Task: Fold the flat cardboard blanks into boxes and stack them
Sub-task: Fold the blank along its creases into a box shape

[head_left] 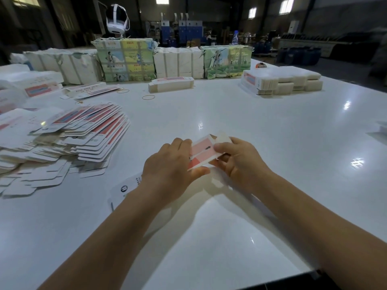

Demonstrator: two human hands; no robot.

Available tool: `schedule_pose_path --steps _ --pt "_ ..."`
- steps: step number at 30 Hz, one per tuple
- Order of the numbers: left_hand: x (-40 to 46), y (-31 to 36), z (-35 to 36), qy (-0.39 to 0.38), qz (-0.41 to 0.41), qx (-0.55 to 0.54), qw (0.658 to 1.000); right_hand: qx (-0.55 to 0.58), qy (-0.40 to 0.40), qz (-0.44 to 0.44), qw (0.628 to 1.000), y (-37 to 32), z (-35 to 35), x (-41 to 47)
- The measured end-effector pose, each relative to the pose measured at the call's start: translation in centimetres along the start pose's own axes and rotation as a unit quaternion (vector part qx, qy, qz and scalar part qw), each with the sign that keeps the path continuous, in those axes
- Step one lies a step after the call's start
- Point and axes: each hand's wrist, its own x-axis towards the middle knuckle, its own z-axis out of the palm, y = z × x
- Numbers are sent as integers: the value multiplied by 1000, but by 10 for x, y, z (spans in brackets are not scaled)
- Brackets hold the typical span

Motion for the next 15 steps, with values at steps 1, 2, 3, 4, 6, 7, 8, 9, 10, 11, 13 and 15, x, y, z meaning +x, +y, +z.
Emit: schedule_pose_path --steps 1,2,3,4,6,7,8,9,10,11,13,15 --pt "1 1 0 -1 -1 -3 1000 -61 9 -44 997 2 0 -2" --pt "1 2 1 1 -5 -6 1000 -158 23 -117 980 6 1 -5" --pt "1 3 1 4 -8 -7 1000 -280 37 -200 938 9 1 -6" --pt "1 4 1 5 -10 -3 1000 -395 41 -271 877 12 2 -8" --pt "1 7 2 8 -12 8 1000 -512 25 -326 794 16 4 -10" --pt "0 7 2 12 -12 12 1000 -518 17 -330 789 16 5 -10" --pt "0 7 2 15 -11 14 1000 -499 15 -325 803 16 5 -11" --pt "-1 6 2 17 -10 18 1000 -455 18 -309 835 14 5 -12" --pt "-1 6 2 19 -7 22 1000 -391 25 -283 876 11 5 -13" --pt "-2 5 2 23 -3 26 999 -321 27 -245 914 8 4 -13" --pt "-3 6 2 38 10 33 999 -192 6 -152 970 2 1 -10" --pt "-2 5 0 53 24 39 998 -86 -11 -69 994 -1 -3 -5"
